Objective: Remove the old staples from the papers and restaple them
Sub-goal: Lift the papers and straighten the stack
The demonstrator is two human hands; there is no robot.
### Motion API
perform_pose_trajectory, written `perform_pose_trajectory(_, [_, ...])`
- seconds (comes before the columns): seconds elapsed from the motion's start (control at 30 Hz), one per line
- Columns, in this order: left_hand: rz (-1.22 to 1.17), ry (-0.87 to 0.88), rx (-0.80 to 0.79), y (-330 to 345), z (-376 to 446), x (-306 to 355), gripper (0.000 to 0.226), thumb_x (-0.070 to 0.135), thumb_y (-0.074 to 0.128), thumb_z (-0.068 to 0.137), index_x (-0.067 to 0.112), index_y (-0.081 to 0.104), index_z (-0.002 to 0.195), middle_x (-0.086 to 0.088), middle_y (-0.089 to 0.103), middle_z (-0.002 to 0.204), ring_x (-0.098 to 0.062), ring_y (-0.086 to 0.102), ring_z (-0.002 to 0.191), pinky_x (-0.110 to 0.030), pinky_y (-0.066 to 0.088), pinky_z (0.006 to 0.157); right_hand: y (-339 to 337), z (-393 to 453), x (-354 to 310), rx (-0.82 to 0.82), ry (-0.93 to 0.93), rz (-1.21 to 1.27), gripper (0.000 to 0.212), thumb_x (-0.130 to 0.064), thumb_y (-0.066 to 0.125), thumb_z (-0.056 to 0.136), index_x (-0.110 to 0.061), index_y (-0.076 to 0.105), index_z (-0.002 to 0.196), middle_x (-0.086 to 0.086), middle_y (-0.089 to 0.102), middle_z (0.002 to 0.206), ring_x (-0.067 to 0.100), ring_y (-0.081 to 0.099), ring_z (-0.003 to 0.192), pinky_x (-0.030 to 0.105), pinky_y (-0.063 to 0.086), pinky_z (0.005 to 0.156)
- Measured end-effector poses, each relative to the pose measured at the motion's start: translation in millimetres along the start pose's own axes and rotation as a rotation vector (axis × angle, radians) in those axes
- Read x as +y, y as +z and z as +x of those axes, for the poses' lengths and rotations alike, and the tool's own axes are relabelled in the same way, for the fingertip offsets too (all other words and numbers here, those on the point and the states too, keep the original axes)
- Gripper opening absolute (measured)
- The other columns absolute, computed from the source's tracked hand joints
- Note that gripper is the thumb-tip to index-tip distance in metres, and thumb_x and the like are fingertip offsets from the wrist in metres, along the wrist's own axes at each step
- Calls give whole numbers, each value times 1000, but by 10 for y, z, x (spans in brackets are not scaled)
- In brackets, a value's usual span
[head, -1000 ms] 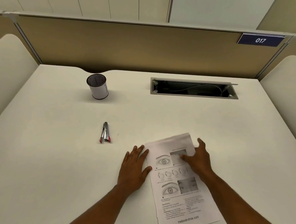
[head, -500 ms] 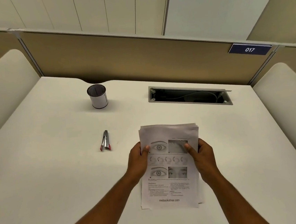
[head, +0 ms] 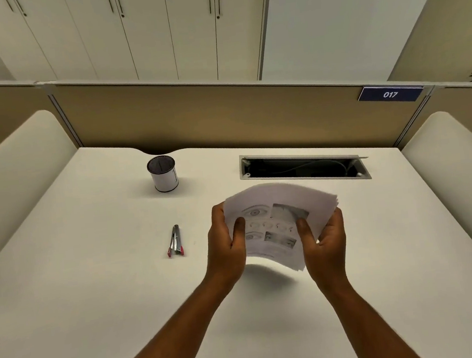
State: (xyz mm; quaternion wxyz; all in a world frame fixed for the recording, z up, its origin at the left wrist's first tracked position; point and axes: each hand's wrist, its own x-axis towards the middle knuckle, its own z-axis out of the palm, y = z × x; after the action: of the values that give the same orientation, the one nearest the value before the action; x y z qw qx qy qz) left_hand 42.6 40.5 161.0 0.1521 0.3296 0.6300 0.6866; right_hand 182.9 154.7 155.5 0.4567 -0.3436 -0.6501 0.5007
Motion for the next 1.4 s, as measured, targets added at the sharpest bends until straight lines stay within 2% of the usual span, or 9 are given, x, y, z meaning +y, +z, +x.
perform_pose_trajectory(0.33, [15, -53, 12, 5, -46, -200, 18, 28, 44, 99, 39, 42, 113, 14, 63, 106, 5, 66, 97, -12, 56, 68, 39, -92, 194, 78, 66, -26, 28, -17, 61, 99, -20, 60, 127, 0, 70, 106, 19, 70, 100, 24, 64, 70])
perform_pose_trajectory(0.5, [57, -162, -56, 1, -80, -351, 16, 18, 46, 107, 30, 44, 117, 9, 64, 111, -9, 68, 100, -15, 58, 69, 25, -152, 311, 2, 228, -74, 41, -10, 66, 98, -19, 54, 135, 6, 66, 122, 27, 65, 115, 33, 61, 86])
perform_pose_trajectory(0.67, [410, -10, -86, -114, 134, -276, 20, 15, 46, 104, 33, 39, 100, 16, 60, 86, -2, 64, 72, -5, 45, 54, -87, -16, 165, 43, 146, -43, 62, -9, 76, 90, -28, 40, 138, -7, 61, 124, 15, 66, 112, 26, 62, 83])
perform_pose_trajectory(0.77, [630, 43, -188, -224, 299, -165, 8, 28, 46, 93, 32, 42, 99, 13, 62, 83, -8, 59, 71, -19, 43, 54, -171, 121, 55, 65, 50, -174, 83, -10, 82, 84, -20, 33, 149, 2, 54, 143, 15, 61, 120, 32, 55, 96])
perform_pose_trajectory(0.93, [1034, 266, -339, -171, 398, -30, 22, 15, 69, 91, 22, 52, 105, -2, 70, 95, -21, 54, 75, -28, 34, 60, -300, 332, -73, -226, -223, -573, 51, -23, 82, 85, -19, 62, 132, -6, 63, 136, 13, 54, 129, 31, 44, 106])
perform_pose_trajectory(1.07, [946, 380, -319, -76, 329, -38, 13, 26, 63, 98, 18, 61, 108, -4, 73, 101, -18, 57, 81, -20, 38, 68, -272, 348, -4, -481, -86, -530, 16, -13, 68, 95, -22, 75, 107, -10, 74, 99, 13, 70, 90, 24, 53, 72])
perform_pose_trajectory(1.2, [697, 367, 89, -370, 213, -240, 65, 32, 84, 80, 11, 51, 132, -7, 53, 140, -27, 49, 134, -40, 37, 116, -416, 245, 211, -330, 100, -297, 26, -8, 68, 96, -34, 74, 93, -10, 77, 90, 7, 71, 85, 26, 56, 68])
perform_pose_trajectory(1.3, [370, 58, 285, -646, 92, -447, 97, 33, 92, 70, 12, 36, 147, -4, 36, 154, -17, 37, 145, -31, 37, 115, -560, 182, 339, -235, 211, -106, 20, -10, 72, 94, -29, 74, 99, -6, 79, 95, 19, 74, 90, 33, 59, 73])
perform_pose_trajectory(1.4, [74, -272, 70, -689, 67, -598, 56, 30, 84, 78, 23, 57, 127, 12, 68, 128, -9, 63, 122, -34, 57, 101, -595, 150, 423, -150, 254, 2, 18, -9, 72, 92, -25, 74, 101, -7, 80, 97, 12, 74, 88, 27, 58, 75])
